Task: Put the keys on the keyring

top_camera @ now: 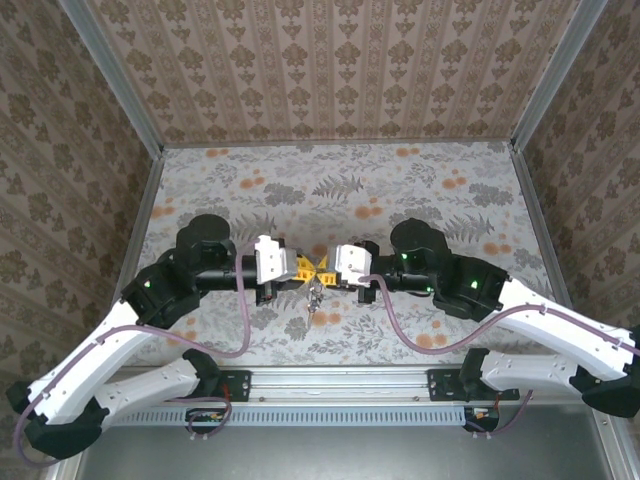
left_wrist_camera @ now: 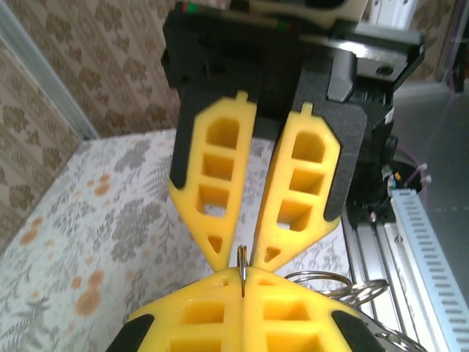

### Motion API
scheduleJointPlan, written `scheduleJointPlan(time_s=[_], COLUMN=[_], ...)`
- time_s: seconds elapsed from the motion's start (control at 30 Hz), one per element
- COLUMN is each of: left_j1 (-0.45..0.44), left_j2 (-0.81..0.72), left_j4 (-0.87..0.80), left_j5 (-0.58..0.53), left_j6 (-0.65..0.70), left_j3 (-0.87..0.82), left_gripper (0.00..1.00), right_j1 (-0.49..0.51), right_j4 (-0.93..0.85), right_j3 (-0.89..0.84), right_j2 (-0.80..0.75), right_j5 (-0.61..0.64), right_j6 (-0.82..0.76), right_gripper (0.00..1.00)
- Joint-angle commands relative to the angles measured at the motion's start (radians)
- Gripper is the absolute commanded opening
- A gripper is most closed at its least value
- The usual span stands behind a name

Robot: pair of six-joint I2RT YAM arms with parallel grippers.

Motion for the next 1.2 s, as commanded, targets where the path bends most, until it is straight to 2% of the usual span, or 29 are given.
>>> scheduleJointPlan(time_s=[0.0,0.13,0.2,0.33,0.43,0.5,0.57,0.7,0.93,1.0,1.17], left_j1=[0.006,0.011,0.017,0.024,0.016,-0.013,-0.047,-0.089,-0.133,-0.14,-0.14], left_j2=[-0.027,-0.047,-0.053,-0.053,-0.011,0.026,0.05,0.094,0.164,0.179,0.165], left_j4=[0.193,0.265,0.31,0.347,0.198,0.074,-0.004,-0.102,-0.156,-0.167,-0.148], left_j5=[0.157,0.184,0.204,0.209,0.137,0.035,-0.067,-0.168,-0.244,-0.265,-0.27], left_j6=[-0.079,-0.121,-0.15,-0.176,-0.112,-0.055,-0.006,0.06,0.106,0.113,0.112], left_j3=[-0.023,-0.054,-0.074,-0.096,-0.043,0.006,0.042,0.101,0.139,0.145,0.128], left_gripper=[0.0,0.0,0.0,0.0,0.0,0.0,0.1,0.13,0.13,0.02,0.0], right_j1=[-0.004,-0.008,-0.01,-0.019,-0.028,-0.031,-0.031,-0.031,-0.028,-0.025,-0.019], right_j4=[0.03,0.043,0.056,0.098,0.107,0.091,0.054,0.01,-0.013,-0.024,-0.022], right_j3=[-0.016,-0.025,-0.033,-0.061,-0.069,-0.06,-0.035,-0.007,0.012,0.016,0.019], right_j2=[-0.011,-0.023,-0.035,-0.074,-0.1,-0.1,-0.075,-0.023,0.006,0.019,0.032], right_j5=[-0.035,-0.041,-0.042,-0.042,-0.047,-0.021,0.022,0.053,0.067,0.091,0.112], right_j6=[0.009,0.018,0.02,0.024,0.028,0.028,0.022,0.015,-0.01,-0.017,-0.02], right_gripper=[0.13,0.1,0.0,0.0,0.0,0.0,0.0,0.0,0.0,0.0,0.0])
